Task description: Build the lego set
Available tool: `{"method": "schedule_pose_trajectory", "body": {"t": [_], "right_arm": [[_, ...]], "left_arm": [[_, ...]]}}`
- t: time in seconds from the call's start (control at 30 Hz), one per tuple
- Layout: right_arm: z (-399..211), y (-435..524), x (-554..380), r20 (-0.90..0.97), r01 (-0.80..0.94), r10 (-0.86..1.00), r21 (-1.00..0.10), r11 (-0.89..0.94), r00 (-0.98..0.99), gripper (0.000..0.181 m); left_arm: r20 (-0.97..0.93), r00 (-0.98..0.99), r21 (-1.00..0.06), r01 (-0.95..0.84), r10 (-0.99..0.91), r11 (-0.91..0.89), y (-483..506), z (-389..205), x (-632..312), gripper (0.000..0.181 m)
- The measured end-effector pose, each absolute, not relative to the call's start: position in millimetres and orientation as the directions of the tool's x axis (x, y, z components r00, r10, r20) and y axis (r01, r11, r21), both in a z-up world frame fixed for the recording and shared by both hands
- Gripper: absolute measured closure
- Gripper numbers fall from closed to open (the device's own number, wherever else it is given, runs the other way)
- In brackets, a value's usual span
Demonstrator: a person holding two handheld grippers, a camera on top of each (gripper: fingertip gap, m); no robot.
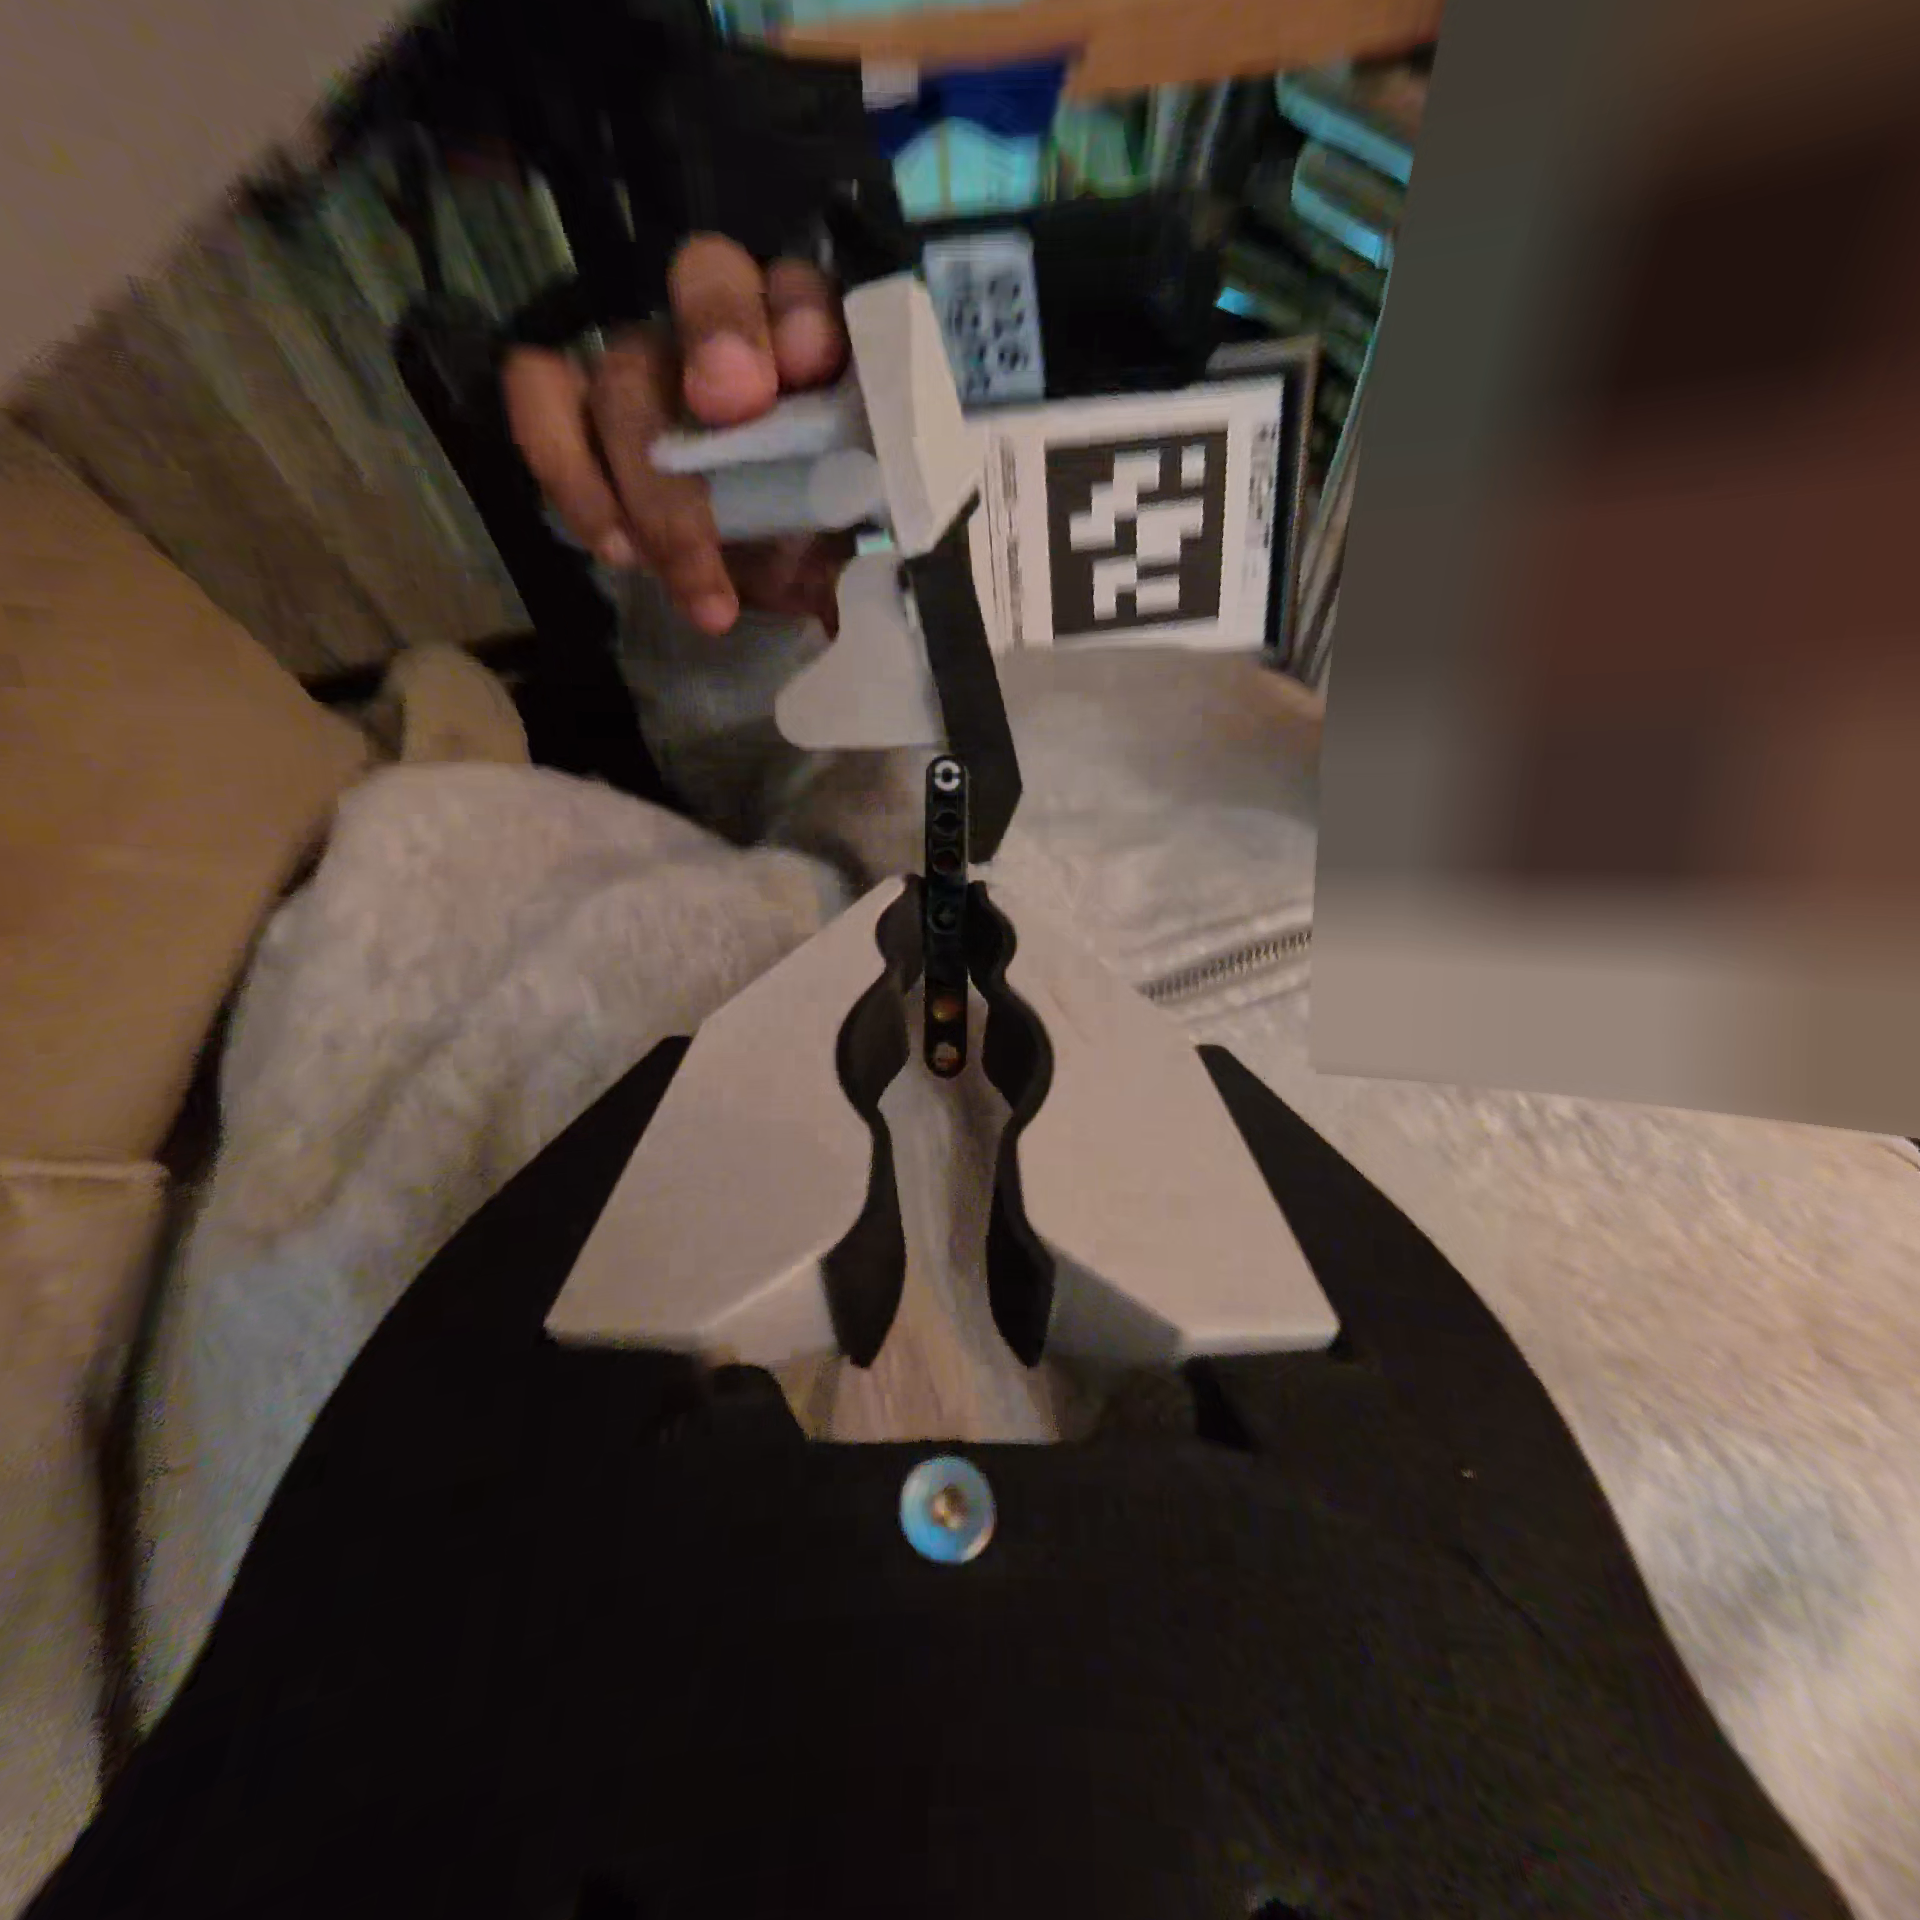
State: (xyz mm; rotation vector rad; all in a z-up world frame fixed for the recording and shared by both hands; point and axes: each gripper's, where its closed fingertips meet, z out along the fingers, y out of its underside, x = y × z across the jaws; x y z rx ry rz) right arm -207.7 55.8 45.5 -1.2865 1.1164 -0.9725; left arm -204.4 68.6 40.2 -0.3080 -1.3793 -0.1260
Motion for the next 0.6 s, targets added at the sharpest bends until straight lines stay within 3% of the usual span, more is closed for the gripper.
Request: {"method": "schedule_pose_trajectory", "body": {"t": [0.17,0.6], "right_arm": [[34,84,-195,-0.045,-0.163,-0.939,-0.986,-0.012,0.341,0.121],[27,112,-196,-0.027,-0.224,-0.904,-0.972,-0.077,0.426,0.15]], "left_arm": [[0.978,0.202,-0.122,0.4,0.042,0.908,99,37,-205,0.177],[0.971,0.24,-0.11,0.434,0.003,0.894,116,32,-203,0.176]]}}
